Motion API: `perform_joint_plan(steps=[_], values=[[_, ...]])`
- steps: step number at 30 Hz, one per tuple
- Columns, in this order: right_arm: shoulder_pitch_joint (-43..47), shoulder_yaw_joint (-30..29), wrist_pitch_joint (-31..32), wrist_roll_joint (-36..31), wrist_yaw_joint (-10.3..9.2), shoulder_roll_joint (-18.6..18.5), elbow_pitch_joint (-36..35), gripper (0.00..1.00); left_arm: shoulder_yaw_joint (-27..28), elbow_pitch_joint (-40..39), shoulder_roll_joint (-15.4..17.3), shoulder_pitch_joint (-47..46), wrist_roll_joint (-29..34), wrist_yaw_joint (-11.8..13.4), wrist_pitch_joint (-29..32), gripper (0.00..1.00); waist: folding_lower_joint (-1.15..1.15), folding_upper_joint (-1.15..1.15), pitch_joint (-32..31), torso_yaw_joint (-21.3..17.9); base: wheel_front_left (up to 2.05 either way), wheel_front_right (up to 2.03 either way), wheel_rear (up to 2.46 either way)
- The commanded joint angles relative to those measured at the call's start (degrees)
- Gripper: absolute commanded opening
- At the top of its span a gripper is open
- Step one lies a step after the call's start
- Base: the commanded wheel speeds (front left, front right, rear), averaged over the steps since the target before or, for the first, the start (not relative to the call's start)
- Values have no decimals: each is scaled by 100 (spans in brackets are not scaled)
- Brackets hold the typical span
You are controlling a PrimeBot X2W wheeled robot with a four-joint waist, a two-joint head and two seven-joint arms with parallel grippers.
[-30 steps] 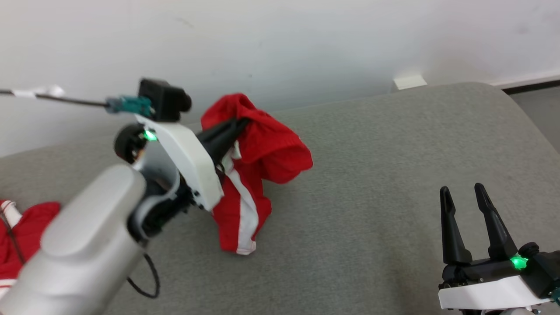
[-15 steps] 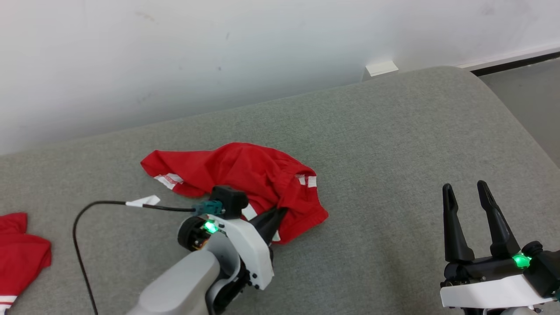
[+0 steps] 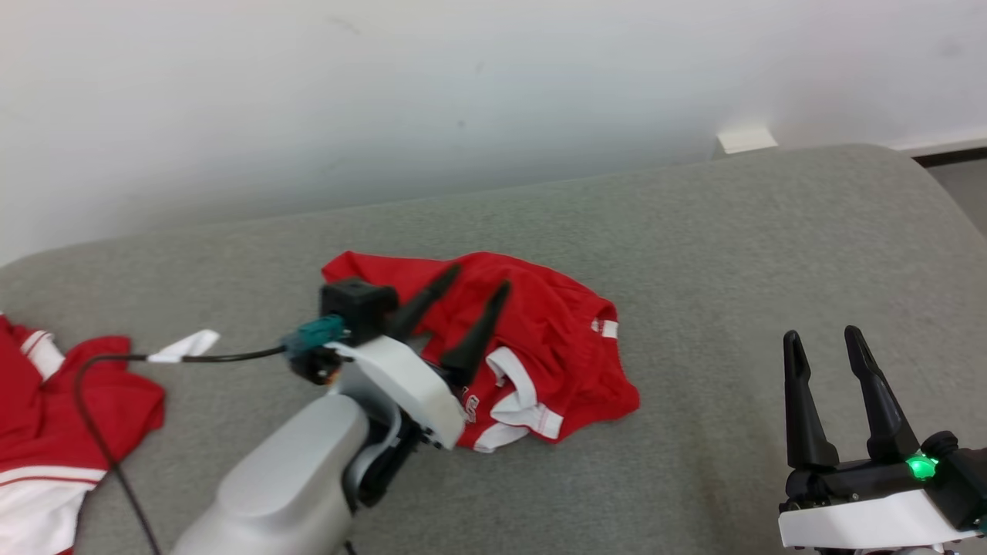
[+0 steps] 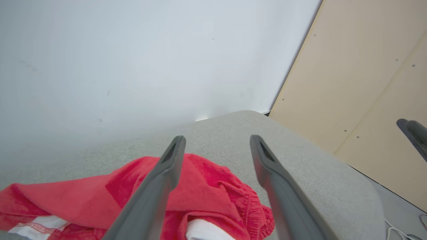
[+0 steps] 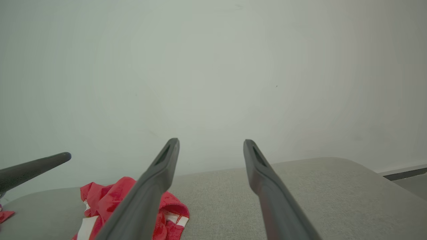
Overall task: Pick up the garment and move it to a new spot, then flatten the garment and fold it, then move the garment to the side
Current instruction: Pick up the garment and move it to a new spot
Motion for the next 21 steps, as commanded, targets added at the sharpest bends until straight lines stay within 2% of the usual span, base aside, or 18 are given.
perform_joint_plan(steps=[1, 6, 11, 15, 21], values=[[60, -14, 5, 0, -11, -14, -12, 100, 91, -87, 125, 105, 112, 77, -42, 100, 0, 0, -44, 166, 0, 0, 0], [152, -88, 5, -71, -12, -14, -66, 100, 589, -659, 451, 551, 230, 437, -81, 100, 0, 0, -129, 491, 0, 0, 0], [230, -164, 5, -99, -12, -16, -137, 100, 1441, -1460, 671, 1337, 650, 796, -81, 100, 0, 0, -165, 714, 0, 0, 0], [280, -207, 5, -105, -11, -18, -219, 100, 2247, -2036, 593, 2093, 1118, 997, -83, 100, 0, 0, -148, 815, 0, 0, 0], [405, -283, 5, -90, -11, -17, -353, 100, 3292, -2592, 276, 3046, 1842, 958, -83, 100, 0, 0, -113, 888, 0, 0, 0]])
